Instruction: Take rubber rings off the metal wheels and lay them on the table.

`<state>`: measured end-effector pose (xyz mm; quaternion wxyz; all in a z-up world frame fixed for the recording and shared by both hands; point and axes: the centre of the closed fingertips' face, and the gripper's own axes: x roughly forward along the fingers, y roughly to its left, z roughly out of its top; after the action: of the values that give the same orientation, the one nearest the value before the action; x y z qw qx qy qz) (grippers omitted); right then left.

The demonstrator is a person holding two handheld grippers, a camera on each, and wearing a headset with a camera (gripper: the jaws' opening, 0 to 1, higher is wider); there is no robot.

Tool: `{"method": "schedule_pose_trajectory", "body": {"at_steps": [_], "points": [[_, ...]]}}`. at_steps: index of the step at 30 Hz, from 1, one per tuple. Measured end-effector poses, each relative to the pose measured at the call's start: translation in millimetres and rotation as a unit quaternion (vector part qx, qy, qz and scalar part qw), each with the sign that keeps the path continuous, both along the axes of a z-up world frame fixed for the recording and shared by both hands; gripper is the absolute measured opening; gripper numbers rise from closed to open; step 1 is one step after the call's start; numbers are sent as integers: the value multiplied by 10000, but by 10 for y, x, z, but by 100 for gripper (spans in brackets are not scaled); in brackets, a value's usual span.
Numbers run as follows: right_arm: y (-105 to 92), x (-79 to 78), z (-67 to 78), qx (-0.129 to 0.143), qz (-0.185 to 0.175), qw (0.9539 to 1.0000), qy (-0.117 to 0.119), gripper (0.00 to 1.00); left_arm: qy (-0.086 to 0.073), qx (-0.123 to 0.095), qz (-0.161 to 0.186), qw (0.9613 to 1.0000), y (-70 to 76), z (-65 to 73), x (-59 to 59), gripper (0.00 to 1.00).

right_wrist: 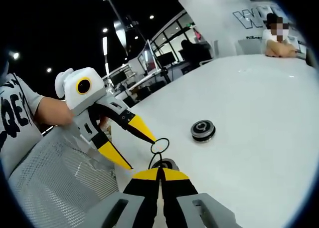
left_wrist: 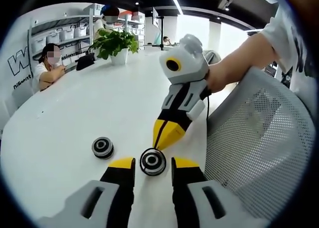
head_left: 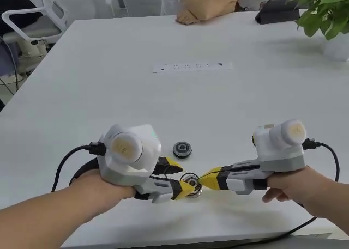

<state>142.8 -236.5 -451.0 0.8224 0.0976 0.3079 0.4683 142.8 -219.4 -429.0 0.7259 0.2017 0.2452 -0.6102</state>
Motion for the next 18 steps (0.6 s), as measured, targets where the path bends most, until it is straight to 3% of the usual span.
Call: {"method": "schedule_pose_trajectory", "body": {"at_steps": [18], "points": [[20,-4,90,38,16,10000,-56,0,-85,-383,318,9987,152,341,21,35]]}}
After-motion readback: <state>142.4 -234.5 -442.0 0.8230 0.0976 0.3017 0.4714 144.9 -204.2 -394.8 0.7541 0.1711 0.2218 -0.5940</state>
